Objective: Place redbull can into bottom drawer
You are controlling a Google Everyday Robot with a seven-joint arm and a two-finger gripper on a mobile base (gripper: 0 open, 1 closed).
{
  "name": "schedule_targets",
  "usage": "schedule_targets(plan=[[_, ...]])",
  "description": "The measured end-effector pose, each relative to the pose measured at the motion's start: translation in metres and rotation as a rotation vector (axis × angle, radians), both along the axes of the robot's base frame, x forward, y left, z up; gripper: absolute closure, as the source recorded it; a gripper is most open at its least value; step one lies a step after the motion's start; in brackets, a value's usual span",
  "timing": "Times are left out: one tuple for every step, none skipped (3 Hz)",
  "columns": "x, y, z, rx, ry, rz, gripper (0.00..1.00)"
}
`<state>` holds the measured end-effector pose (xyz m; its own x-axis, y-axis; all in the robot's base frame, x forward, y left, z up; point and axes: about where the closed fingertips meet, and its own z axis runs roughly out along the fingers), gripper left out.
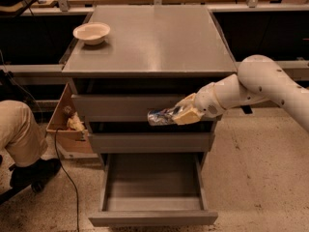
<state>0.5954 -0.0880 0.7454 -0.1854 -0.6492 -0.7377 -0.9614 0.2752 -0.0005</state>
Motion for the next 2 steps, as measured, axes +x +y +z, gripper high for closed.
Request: schedule_targets(plan=[[-0.006,-0.003,-0.01,-0.01,-0.013,0.012,1.0],[-0.017,-0.017,-0.046,-0.042,-0.008,0.011,1.0]])
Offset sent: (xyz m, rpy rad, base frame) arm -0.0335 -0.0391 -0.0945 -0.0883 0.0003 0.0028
